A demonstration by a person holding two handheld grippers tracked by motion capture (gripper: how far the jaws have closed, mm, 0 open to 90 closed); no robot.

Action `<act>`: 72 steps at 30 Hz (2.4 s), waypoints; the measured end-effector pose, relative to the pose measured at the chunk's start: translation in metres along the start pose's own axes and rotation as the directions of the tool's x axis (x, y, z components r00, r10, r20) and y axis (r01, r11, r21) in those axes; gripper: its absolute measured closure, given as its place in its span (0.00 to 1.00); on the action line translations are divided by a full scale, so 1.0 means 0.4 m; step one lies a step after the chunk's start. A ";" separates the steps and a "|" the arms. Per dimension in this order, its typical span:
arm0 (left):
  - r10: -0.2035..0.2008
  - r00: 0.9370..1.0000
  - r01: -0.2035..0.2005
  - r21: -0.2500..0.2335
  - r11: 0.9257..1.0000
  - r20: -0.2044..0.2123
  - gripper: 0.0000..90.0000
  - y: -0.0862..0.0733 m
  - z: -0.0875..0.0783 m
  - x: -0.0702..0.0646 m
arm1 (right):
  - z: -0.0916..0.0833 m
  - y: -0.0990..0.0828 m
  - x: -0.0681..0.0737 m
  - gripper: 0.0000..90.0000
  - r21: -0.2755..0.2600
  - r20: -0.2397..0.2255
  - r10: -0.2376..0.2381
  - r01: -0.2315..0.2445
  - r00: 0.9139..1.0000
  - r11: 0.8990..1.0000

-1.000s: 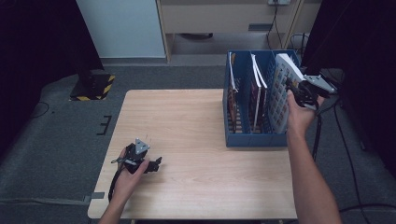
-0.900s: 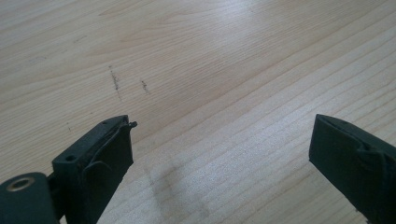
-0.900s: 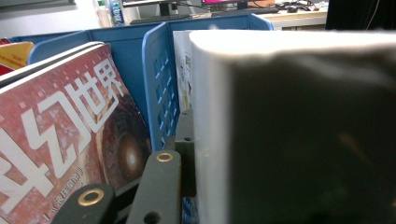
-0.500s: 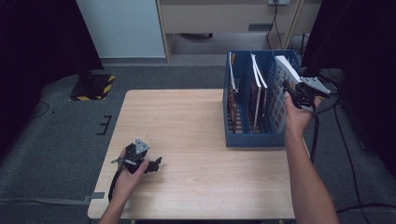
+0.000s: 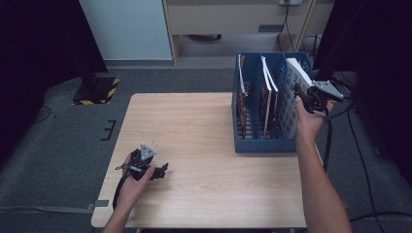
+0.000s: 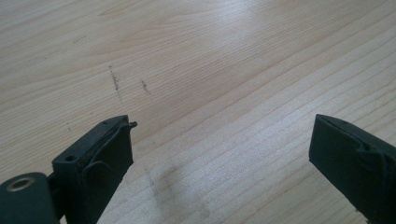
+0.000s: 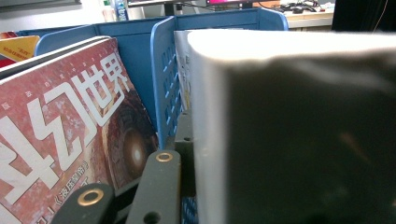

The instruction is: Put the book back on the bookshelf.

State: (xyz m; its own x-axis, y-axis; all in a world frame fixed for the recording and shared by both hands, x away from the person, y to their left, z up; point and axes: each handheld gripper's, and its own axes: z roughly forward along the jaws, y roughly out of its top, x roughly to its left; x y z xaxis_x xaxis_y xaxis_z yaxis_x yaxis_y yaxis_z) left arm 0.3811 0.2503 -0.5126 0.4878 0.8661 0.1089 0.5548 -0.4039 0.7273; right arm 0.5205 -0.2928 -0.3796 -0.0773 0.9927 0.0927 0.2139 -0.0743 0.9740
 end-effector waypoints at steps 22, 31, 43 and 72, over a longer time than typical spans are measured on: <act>0.003 1.000 -0.003 0.004 1.000 0.000 0.06 0.000 0.001 -0.002 | -0.010 -0.017 0.003 0.82 -0.015 -0.005 -0.003 0.003 1.000 1.000; 0.003 1.000 -0.003 0.005 1.000 -0.001 0.06 0.000 0.000 -0.002 | -0.017 -0.025 0.007 0.81 -0.018 -0.017 0.001 -0.001 1.000 1.000; 0.009 1.000 -0.009 0.005 1.000 0.001 0.06 0.001 0.000 -0.005 | -0.037 -0.046 0.007 0.81 -0.023 -0.020 -0.011 0.011 1.000 1.000; 0.013 1.000 -0.013 0.008 1.000 -0.001 0.06 0.000 0.000 -0.005 | 0.006 -0.009 -0.001 0.82 -0.038 0.054 -0.038 0.040 0.998 0.998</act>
State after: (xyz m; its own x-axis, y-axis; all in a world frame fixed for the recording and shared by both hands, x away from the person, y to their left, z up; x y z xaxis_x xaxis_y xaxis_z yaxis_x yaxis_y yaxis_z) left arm 0.3803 0.2484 -0.5129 0.4946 0.8609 0.1190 0.5535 -0.4176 0.7206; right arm 0.5221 -0.2928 -0.3835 -0.0328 0.9985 0.0446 0.1733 -0.0383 0.9841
